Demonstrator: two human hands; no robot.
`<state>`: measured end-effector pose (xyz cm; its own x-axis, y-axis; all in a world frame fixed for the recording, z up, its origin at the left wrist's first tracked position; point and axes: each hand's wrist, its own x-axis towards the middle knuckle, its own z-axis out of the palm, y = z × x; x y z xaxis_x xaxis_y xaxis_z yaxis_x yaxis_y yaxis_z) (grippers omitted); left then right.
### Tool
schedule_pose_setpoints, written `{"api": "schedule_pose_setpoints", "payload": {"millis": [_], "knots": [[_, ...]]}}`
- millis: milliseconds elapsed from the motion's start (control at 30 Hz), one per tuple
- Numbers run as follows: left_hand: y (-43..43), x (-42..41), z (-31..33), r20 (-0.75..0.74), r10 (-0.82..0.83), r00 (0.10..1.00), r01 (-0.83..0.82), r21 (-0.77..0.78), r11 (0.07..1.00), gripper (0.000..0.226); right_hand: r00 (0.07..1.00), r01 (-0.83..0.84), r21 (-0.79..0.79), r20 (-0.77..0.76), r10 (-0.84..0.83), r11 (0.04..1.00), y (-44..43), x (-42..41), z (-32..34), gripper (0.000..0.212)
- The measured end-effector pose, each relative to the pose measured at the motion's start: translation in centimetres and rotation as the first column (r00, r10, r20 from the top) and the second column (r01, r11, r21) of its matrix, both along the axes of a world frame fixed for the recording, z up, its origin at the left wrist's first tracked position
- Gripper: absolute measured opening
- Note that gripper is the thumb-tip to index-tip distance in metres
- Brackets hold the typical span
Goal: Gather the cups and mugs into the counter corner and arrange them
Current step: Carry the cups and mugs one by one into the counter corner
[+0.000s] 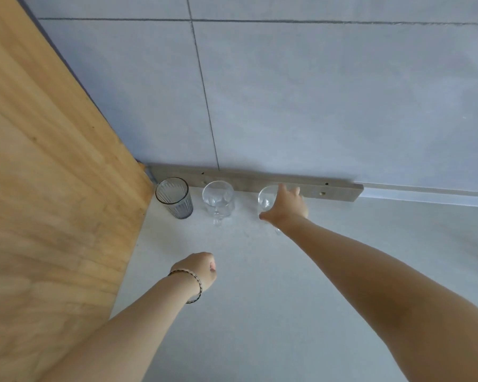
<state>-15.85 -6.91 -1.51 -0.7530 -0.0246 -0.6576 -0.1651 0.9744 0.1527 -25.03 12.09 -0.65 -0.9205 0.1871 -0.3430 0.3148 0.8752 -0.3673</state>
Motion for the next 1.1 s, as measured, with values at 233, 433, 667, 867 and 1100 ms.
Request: {"api": "schedule_pose_setpoints", "payload": {"millis": [233,433,667,867,1100], "knots": [[-0.6,0.1,-0.7,0.007,-0.032,0.999,0.032,0.01,0.999,0.028,0.999,0.027,-0.076,-0.024,-0.029,0.997,0.4,1.1,-0.4,0.086],[3.5,2.0,-0.3,0.019,-0.133,0.991,0.133,0.009,0.991,0.023,0.977,-0.206,0.037,0.069,0.203,0.978,5.4,10.2,-0.4,0.065],[13.2,5.0,1.0,-0.041,-0.279,0.959,0.281,0.047,0.959,0.023,0.89,-0.262,0.129,0.415,0.188,0.956,19.3,21.1,1.6,0.043],[21.4,8.5,1.5,-0.067,-0.404,0.912,0.409,0.087,0.909,0.025,0.896,-0.121,0.296,0.444,-0.024,0.947,30.5,28.5,4.3,0.053],[24.4,10.8,1.5,-0.101,-0.48,0.872,0.488,0.085,0.869,0.013,0.832,-0.083,0.421,0.529,-0.17,0.903,34.1,35.1,3.3,0.075]]}}
